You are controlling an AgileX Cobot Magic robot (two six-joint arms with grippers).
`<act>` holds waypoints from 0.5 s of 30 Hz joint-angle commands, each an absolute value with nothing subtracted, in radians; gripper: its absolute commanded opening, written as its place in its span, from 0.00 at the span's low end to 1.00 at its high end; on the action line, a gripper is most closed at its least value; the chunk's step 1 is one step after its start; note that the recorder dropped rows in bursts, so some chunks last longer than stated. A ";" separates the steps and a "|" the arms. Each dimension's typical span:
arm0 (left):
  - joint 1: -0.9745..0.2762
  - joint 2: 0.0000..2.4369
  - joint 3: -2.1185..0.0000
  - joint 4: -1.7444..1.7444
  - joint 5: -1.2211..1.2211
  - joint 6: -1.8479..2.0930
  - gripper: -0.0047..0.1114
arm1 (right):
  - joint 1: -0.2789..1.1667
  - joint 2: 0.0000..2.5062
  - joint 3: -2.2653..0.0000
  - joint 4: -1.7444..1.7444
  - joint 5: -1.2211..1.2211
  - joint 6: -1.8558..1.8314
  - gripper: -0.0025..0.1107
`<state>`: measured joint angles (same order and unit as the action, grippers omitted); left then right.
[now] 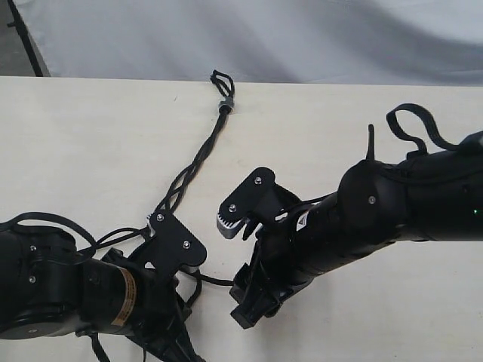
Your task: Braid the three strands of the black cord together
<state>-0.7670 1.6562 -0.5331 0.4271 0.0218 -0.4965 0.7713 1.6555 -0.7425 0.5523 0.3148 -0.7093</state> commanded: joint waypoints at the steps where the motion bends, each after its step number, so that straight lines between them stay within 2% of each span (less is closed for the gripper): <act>1: -0.765 1.623 -0.527 0.425 0.030 -0.494 0.05 | 0.773 1.660 -0.743 0.560 0.306 -0.721 0.59; 12: -0.765 1.580 -0.523 0.425 0.036 -0.494 0.05 | 0.831 1.744 -0.743 0.575 0.165 -0.762 0.58; 15: -0.765 1.580 -0.519 0.425 0.039 -0.494 0.05 | 0.831 1.746 -0.743 0.575 0.156 -0.788 0.51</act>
<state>-0.7670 1.5889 -0.5270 0.4271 0.0300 -0.4965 0.8282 1.7445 -0.7425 0.5678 0.1805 -0.7629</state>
